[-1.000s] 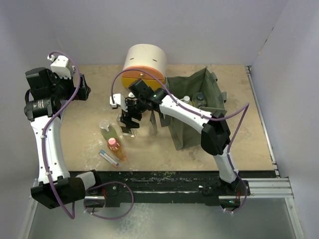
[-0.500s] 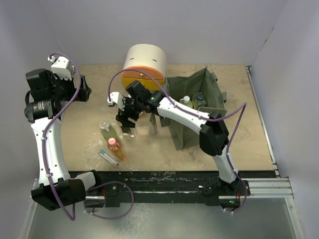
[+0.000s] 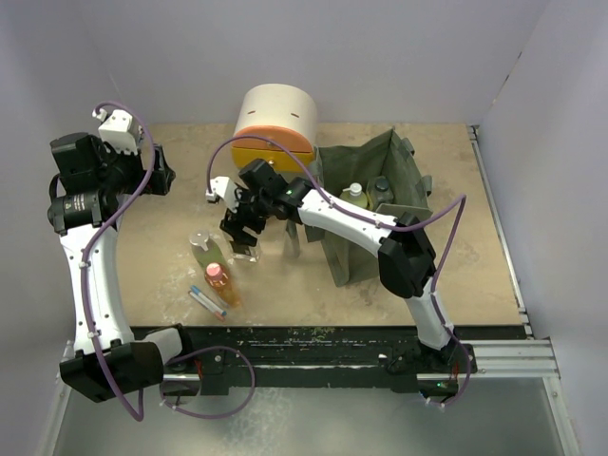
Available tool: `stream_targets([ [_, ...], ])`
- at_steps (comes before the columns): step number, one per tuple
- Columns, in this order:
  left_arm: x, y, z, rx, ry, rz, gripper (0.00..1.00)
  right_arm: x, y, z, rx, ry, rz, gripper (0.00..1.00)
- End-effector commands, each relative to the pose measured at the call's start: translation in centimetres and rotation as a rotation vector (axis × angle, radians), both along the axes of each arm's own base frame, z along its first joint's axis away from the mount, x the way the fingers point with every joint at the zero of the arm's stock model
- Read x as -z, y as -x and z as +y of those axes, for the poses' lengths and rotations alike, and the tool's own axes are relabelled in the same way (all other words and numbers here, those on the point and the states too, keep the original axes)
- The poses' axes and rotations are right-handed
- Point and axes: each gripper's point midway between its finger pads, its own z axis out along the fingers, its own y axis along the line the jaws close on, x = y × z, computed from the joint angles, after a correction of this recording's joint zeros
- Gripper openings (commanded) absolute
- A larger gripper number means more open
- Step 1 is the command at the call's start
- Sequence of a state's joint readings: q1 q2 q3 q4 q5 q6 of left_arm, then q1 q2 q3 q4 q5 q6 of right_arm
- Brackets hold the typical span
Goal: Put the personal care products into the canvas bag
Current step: Pick up the care product from the center of the board.
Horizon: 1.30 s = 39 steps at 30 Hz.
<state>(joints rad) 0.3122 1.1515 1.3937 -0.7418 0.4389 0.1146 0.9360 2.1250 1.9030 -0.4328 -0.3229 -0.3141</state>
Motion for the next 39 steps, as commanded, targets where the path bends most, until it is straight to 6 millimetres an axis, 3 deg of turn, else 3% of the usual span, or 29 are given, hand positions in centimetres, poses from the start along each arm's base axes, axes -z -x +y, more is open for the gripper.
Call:
stream_targets([
  [1,-1.5,-0.1,-0.1,0.007,-0.006,-0.064,0.99,-2.3,-0.2,0.8,0.033,-0.061,-0.022,0.78],
  [7,-1.5,0.0,0.0,0.004,-0.011,-0.068,0.99,-2.0,-0.1,0.7,0.04,-0.056,-0.007,0.76],
  [13,-1.6,0.0,0.1,0.0,-0.023,-0.07,0.99,-3.1,0.9,1.0,-0.011,-0.081,0.019,0.55],
  [19,-1.9,0.2,0.2,0.002,-0.041,-0.084,0.99,-7.8,1.3,0.6,-0.072,-0.133,-0.068,0.14],
  [22,-2.0,0.4,-0.3,0.032,-0.041,-0.088,0.99,-10.5,1.8,0.2,-0.107,-0.163,-0.107,0.02],
  [33,-2.3,0.6,-0.1,0.013,-0.042,-0.097,0.99,-20.3,5.3,-2.8,-0.254,-0.284,-0.229,0.0],
  [39,-1.6,0.4,-1.4,0.085,0.014,-0.064,0.99,-25.6,6.6,-4.9,-0.264,-0.34,-0.307,0.0],
])
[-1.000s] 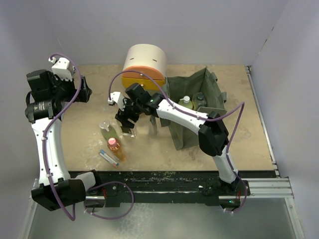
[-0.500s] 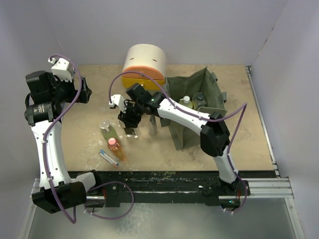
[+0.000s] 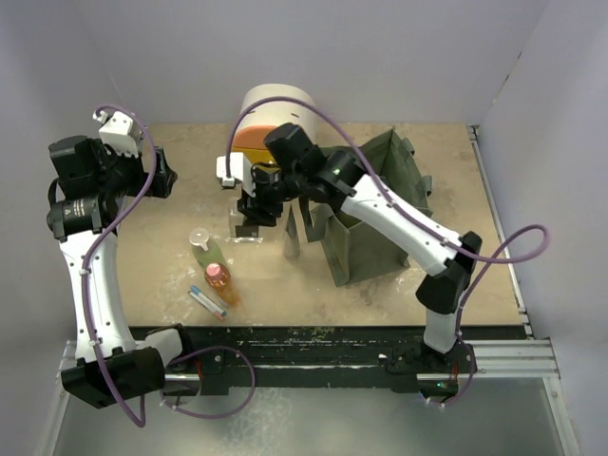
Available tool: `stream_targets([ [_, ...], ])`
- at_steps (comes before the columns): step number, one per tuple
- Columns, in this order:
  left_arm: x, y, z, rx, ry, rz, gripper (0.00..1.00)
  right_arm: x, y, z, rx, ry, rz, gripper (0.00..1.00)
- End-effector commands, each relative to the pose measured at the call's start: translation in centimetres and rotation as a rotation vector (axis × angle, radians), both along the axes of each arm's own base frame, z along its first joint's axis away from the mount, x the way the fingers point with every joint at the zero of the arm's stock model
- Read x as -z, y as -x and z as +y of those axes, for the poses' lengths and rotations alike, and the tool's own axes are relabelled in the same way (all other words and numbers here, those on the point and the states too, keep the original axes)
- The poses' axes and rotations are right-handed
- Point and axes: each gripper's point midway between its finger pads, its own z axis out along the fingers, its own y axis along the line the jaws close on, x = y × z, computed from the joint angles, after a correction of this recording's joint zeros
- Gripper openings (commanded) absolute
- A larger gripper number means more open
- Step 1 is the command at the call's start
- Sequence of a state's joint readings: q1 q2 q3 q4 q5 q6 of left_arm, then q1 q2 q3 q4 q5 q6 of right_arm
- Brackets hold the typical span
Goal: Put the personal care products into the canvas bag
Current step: Pick up the care product from the center of the board, then place the care product in the canvas bag.
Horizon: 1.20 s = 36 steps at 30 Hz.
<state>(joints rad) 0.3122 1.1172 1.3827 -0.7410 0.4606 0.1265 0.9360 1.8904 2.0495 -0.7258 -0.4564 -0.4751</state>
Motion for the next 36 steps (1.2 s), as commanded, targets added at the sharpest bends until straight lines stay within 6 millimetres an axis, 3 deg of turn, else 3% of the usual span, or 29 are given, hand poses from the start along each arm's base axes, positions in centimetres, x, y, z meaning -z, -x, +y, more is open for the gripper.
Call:
stream_targets([
  [1,-1.1,-0.4,-1.1,0.07,0.025,-0.039,0.99,-12.6,1.8,-1.5,-0.063,-0.258,-0.19,0.0],
  [10,-1.0,-0.9,-2.3,0.153,0.029,-0.04,0.99,-20.6,2.2,-6.2,0.055,-0.359,-0.298,0.0],
  [17,-1.0,-0.6,-7.8,0.352,0.014,-0.042,0.99,-25.3,1.7,-10.2,0.162,-0.424,-0.391,0.0],
  [29,-2.5,0.2,-15.3,0.66,-0.091,-0.104,0.98,-28.3,-3.0,-20.8,0.47,-0.456,-0.478,0.0],
  [32,-3.0,1.0,-17.8,0.749,-0.112,-0.13,0.98,-27.8,-4.0,-23.4,0.536,-0.449,-0.48,0.0],
  [36,-3.7,2.3,-21.7,0.876,-0.149,-0.153,0.98,-25.7,-5.3,-26.0,0.608,-0.423,-0.448,0.0],
])
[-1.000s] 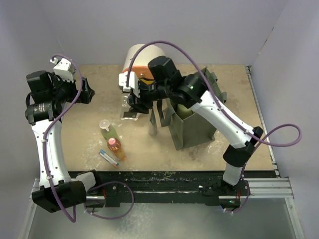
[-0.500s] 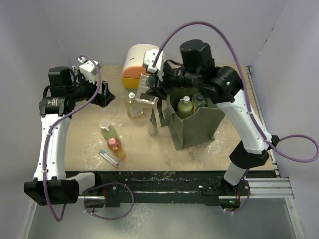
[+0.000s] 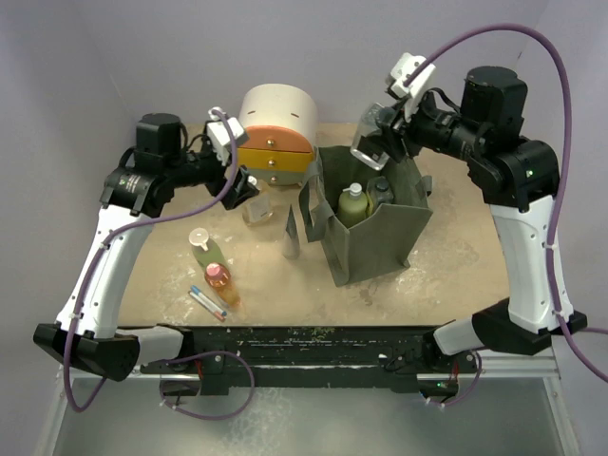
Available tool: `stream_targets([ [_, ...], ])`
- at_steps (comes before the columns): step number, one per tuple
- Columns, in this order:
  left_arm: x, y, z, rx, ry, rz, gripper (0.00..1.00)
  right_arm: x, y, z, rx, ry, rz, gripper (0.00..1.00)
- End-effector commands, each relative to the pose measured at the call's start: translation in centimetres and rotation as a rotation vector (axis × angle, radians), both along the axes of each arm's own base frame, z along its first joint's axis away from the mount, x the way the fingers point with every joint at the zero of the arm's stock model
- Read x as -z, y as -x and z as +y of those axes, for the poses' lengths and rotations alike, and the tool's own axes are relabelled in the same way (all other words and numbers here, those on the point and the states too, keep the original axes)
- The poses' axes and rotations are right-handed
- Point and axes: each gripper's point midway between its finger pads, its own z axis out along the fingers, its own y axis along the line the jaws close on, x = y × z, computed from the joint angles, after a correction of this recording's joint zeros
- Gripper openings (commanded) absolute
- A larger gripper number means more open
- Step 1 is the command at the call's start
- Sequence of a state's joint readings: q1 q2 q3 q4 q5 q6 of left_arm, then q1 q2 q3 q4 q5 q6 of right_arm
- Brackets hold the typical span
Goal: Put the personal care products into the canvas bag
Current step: Place the care product in the canvas bag.
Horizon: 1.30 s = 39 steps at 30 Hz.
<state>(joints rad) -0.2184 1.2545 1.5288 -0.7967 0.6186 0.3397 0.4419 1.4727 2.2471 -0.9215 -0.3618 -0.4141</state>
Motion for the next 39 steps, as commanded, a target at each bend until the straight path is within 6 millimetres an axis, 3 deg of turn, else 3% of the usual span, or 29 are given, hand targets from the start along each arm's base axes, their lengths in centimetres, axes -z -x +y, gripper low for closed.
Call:
stream_targets([
  [1,-2.5,1.1,-3.8,0.154,-0.031,-0.101,0.98,-4.3,-0.3,-1.9,0.02,-0.113,-0.167,0.0],
  [9,-3.5,3.4,-9.0,0.351,-0.091,-0.168,0.97,0.0,-1.4,-5.1,0.129,-0.092,-0.068,0.0],
  [15,-4.7,6.0,-13.5,0.515,-0.117,-0.236,0.97,2.7,-2.1,-5.6,0.183,-0.089,0.013,0.0],
  [21,-3.5,8.7,-18.6,0.645,-0.123,-0.231,0.97,4.8,-3.2,-6.2,0.24,-0.084,0.054,0.0],
  [27,-1.6,9.6,-23.3,0.635,-0.147,-0.219,0.96,6.3,-3.8,-6.0,0.24,-0.076,0.085,0.0],
  [30,-0.2,9.1,-25.1,0.591,-0.179,-0.225,0.92,7.1,-4.0,-5.9,0.238,-0.073,0.104,0.0],
  [34,1.6,8.3,-26.5,0.549,-0.199,-0.198,0.78,8.0,-4.6,-6.1,0.265,-0.068,0.127,0.0],
  [39,3.1,9.2,-27.2,0.578,-0.197,-0.16,0.63,9.8,-5.3,-5.8,0.275,-0.086,0.152,0.0],
])
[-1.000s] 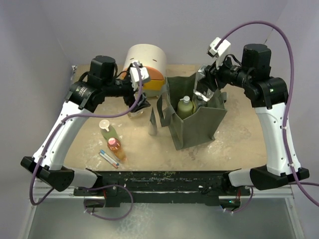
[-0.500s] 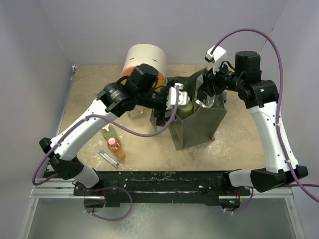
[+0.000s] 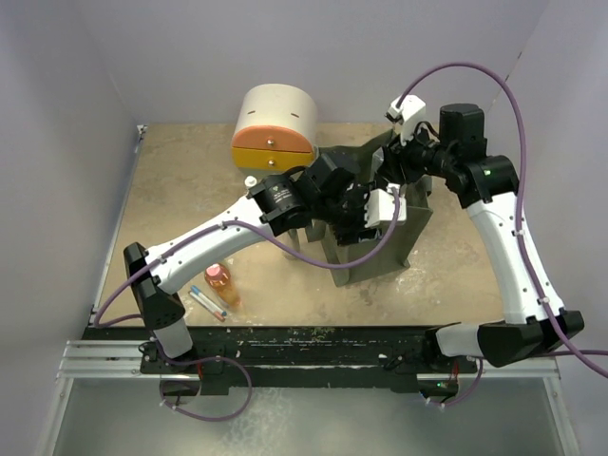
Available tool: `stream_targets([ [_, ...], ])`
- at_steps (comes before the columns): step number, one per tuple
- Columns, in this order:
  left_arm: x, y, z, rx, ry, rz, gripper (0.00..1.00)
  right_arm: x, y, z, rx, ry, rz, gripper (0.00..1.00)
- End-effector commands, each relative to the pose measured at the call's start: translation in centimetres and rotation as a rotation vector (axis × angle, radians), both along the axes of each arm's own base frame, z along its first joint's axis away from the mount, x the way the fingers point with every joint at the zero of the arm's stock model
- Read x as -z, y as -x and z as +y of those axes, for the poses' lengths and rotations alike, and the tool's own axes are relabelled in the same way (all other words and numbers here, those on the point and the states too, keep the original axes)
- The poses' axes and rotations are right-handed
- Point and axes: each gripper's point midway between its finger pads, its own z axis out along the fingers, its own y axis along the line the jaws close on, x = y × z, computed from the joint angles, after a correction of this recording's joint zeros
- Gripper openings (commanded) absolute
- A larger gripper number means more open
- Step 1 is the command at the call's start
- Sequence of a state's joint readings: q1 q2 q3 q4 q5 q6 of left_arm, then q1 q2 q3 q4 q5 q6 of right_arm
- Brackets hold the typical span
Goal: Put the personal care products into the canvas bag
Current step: Place the care product in the canvas bag.
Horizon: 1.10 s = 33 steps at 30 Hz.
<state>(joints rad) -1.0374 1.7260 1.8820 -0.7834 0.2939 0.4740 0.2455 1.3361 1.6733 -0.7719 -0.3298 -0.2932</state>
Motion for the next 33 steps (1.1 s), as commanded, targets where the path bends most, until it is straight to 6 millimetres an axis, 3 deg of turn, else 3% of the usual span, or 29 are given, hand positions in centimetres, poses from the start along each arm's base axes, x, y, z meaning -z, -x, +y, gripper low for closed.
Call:
stream_targets([
  [1,-1.2,0.2,-0.8,-0.007,0.06,-0.011,0.59,-4.4,-1.9,0.5,0.021,-0.09,-0.197,0.0],
  [9,-0.4,2.6,-0.5,0.11,0.045,0.028,0.22,-2.2,-2.8,0.4,0.077,-0.122,-0.173,0.0],
  [14,0.7,3.4,0.0,0.172,0.017,0.025,0.09,-0.2,-3.2,-0.1,0.115,-0.089,-0.16,0.0],
  [29,4.1,3.6,0.8,0.224,-0.056,-0.001,0.04,2.6,-3.5,-1.7,0.156,0.046,-0.117,0.0],
  [33,4.8,3.3,0.7,0.213,-0.071,0.003,0.05,2.7,-2.9,-1.3,0.124,0.042,-0.101,0.0],
])
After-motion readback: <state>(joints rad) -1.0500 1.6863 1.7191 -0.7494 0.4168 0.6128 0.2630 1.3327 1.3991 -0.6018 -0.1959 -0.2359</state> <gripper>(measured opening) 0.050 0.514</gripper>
